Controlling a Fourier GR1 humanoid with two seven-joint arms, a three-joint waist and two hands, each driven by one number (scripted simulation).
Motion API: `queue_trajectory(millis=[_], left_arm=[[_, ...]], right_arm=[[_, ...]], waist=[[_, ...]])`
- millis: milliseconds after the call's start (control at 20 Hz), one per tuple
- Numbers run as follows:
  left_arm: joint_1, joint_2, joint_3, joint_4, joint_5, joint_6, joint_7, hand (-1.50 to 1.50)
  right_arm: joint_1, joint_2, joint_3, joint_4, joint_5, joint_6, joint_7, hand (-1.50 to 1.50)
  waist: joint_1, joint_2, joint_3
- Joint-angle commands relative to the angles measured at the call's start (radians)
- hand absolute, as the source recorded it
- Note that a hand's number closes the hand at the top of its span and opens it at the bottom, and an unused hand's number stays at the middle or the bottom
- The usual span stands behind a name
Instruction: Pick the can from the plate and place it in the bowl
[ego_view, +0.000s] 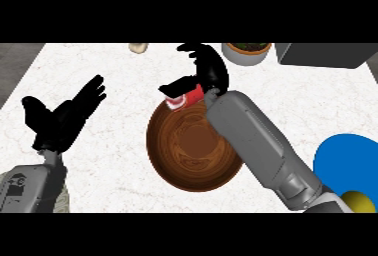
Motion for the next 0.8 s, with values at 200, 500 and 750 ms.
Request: queue_trajectory(millis=[200,500,750], left_arm=[[-0.053,0.007,0.011,-0.01,-0.002,0.014,0.06,0.0],[0.015,0.016,0.053,-0.007,0.01,0.014,0.029,0.0],[0.067,0.015,0.053,-0.031,0.01,-0.003,0.013,0.0]], right_arm=[[-0.105,0.0,0.002,0.222,-0.077,-0.21,-0.213,-1.5],[-0.073,-0.039,-0.063,0.2,-0.041,-0.271,-0.252,-1.5],[0.058,-0.192,-0.054,-0.063,-0.03,-0.199,-0.177,-1.5]], waist=[[-0.017,-0.004,0.0],[-0.063,-0.017,0.0],[-0.088,-0.026,0.0]])
